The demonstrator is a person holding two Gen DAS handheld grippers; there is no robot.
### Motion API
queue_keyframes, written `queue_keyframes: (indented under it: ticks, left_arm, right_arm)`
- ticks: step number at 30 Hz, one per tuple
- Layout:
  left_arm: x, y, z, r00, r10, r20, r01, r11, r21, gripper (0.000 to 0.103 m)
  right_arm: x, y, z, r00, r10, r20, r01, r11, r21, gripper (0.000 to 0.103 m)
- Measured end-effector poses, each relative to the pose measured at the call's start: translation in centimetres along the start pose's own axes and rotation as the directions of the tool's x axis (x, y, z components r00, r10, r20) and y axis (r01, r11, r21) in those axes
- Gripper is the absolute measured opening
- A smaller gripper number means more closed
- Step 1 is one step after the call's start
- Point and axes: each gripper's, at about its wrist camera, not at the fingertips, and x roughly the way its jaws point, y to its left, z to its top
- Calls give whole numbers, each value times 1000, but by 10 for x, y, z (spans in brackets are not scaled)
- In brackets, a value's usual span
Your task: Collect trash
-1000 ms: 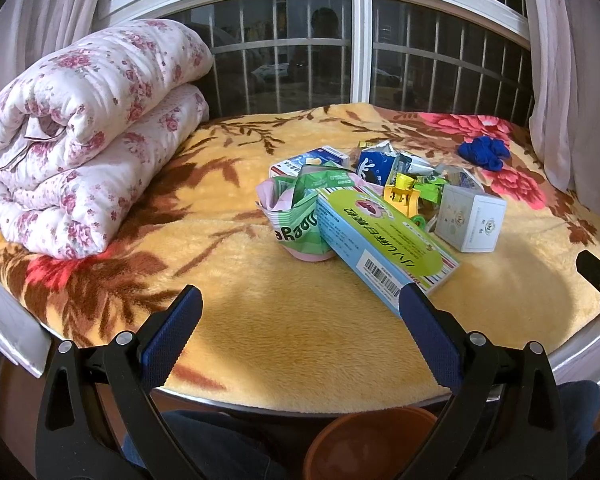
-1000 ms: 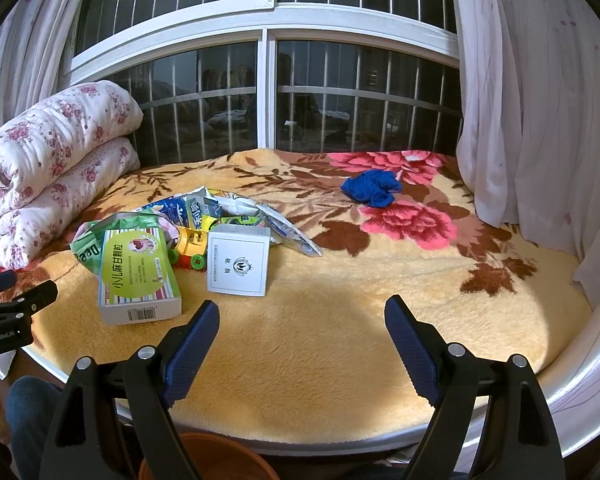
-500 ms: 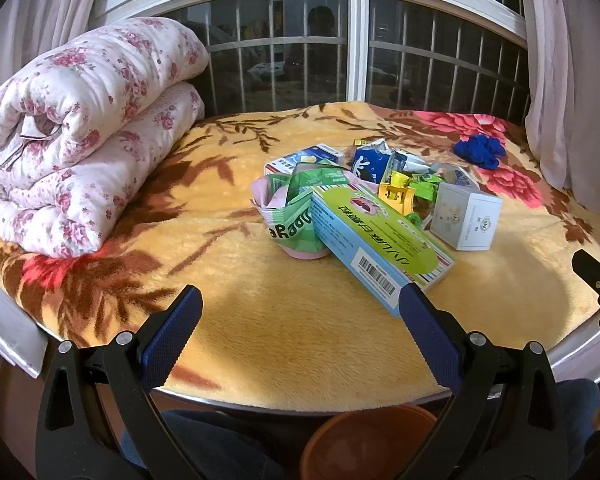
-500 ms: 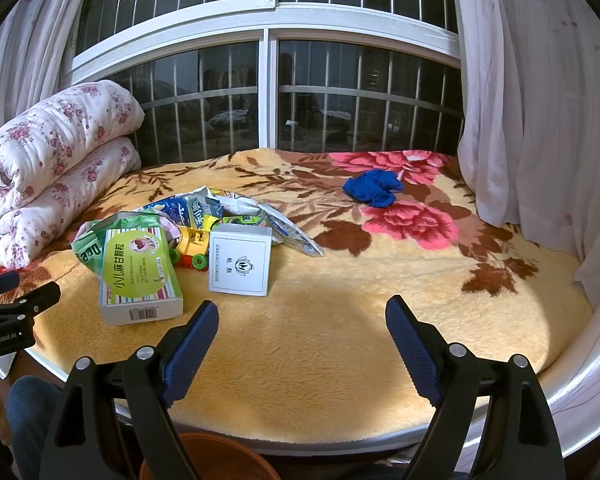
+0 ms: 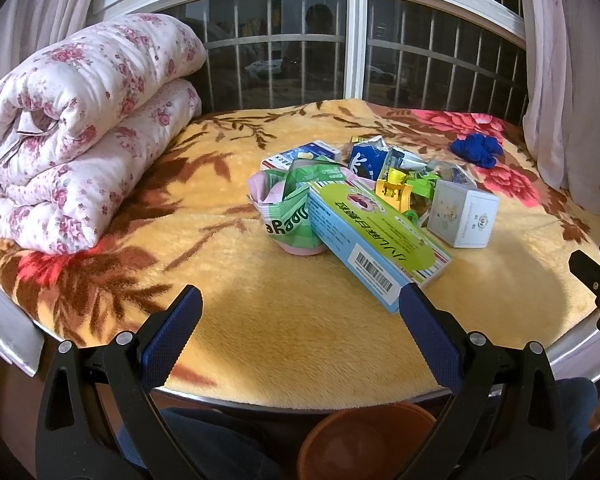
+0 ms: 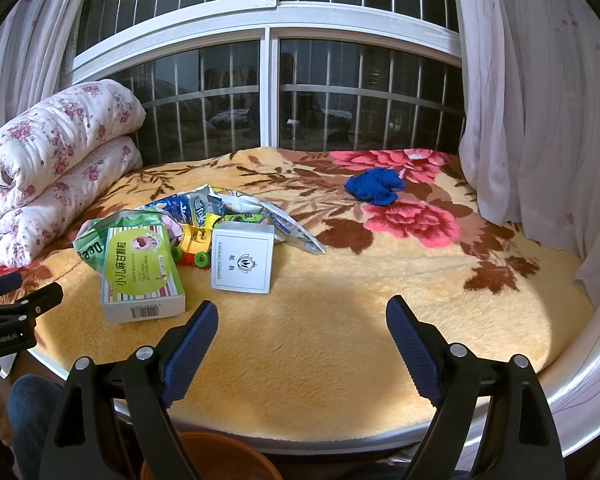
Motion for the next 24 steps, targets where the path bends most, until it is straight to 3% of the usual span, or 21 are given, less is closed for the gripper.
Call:
queue_keyframes:
  ticks: [17, 24]
  left_arm:
    - [0, 0, 0, 1000, -2, -4, 2, 1000, -2, 96]
    - [1, -2, -5, 1000, -10, -13, 10, 1000, 1, 96]
  right_arm:
    - [0, -1, 1, 1000, -1, -2, 1, 1000, 0, 85]
    - [20, 8, 1, 999, 26, -24, -25, 999, 21, 86]
